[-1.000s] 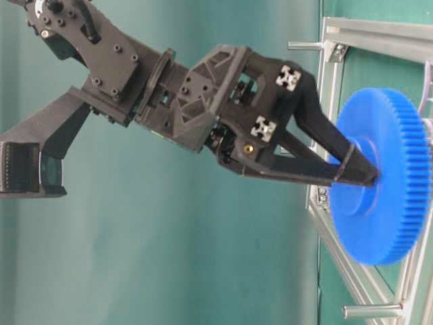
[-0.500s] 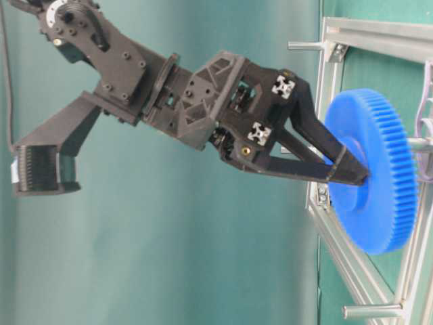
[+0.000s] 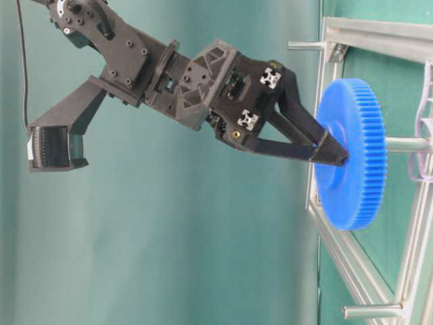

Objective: Find the location of the shaft and insert the gear.
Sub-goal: 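Adjust the gear position to center its hole over the shaft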

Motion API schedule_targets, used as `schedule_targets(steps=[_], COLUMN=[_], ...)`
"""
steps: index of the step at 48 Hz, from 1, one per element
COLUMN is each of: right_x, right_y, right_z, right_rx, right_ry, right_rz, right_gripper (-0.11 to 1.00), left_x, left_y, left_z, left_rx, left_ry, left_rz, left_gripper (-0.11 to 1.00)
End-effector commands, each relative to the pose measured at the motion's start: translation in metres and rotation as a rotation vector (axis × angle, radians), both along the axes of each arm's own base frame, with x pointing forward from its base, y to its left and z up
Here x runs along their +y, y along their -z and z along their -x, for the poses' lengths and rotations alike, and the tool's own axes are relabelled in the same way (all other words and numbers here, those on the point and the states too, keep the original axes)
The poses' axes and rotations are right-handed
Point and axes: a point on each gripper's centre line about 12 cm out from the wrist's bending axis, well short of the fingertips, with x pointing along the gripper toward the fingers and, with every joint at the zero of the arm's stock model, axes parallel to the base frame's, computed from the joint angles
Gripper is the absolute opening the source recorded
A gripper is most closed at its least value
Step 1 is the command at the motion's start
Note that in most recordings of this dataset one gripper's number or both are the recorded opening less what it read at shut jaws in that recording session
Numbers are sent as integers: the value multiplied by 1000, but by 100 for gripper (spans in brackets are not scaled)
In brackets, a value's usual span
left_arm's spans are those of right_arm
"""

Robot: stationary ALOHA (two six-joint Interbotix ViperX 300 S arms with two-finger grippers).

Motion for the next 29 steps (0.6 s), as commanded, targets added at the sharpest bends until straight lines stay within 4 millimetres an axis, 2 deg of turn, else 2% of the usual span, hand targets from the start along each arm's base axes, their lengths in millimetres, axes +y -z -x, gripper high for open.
schedule_targets(steps=[1,15,29], right_x=[1,24,33], right_y=[-15,-14,-14], right_z=[0,-1,-2], right_rx=[-43,-42,-44], right_ry=[-1,-45,-56], right_rz=[4,-9,-15], right_gripper=[69,69,69], left_x=[1,1,1], left_y=[-11,-11,-10], left_z=[-3,-3,-3], left_rx=[-28,-26,-20], left_ry=[-4,-4,-4], left_rz=[4,4,4], left_gripper=[1,1,1])
